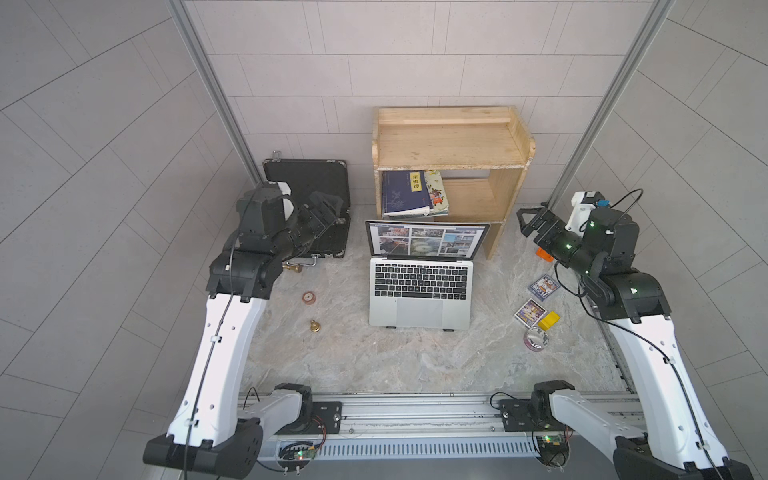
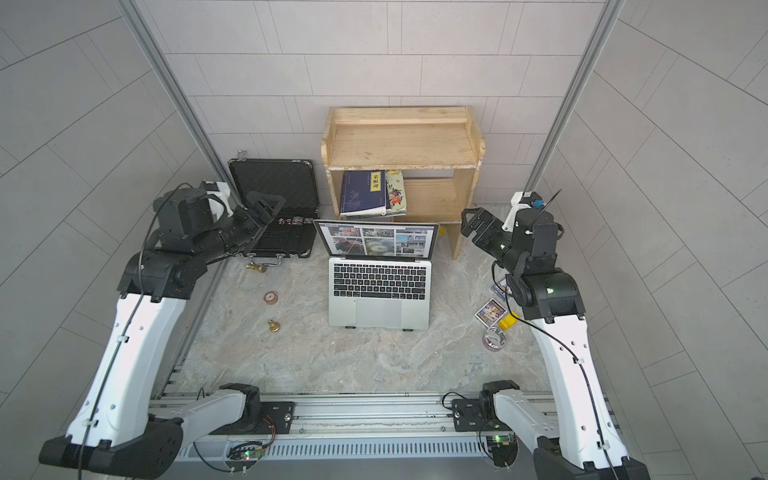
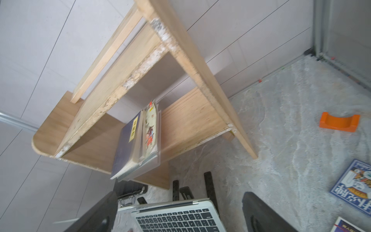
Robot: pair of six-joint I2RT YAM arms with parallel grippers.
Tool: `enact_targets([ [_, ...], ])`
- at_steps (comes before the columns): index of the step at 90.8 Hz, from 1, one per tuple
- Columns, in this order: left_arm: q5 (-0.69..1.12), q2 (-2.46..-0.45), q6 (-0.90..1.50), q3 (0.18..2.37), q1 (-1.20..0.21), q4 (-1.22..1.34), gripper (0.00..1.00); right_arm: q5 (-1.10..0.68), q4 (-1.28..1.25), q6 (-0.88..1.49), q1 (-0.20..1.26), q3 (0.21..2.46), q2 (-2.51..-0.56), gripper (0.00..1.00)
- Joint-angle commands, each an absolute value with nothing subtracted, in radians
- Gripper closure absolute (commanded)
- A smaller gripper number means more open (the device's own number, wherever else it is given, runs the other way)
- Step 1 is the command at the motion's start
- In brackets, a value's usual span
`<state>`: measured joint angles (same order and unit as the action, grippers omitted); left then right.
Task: Close the laptop lid and set it aside
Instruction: Close the lid of the laptop.
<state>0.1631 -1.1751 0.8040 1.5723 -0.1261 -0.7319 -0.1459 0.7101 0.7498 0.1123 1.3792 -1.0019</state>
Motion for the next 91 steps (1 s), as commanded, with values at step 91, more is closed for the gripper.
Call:
enact_targets([
  [91, 0.069, -1.360, 0.668, 1.644, -0.340, -0.816, 0.00, -0.061, 0.752, 0.686, 0.348, 1.461, -1.163, 0.00],
])
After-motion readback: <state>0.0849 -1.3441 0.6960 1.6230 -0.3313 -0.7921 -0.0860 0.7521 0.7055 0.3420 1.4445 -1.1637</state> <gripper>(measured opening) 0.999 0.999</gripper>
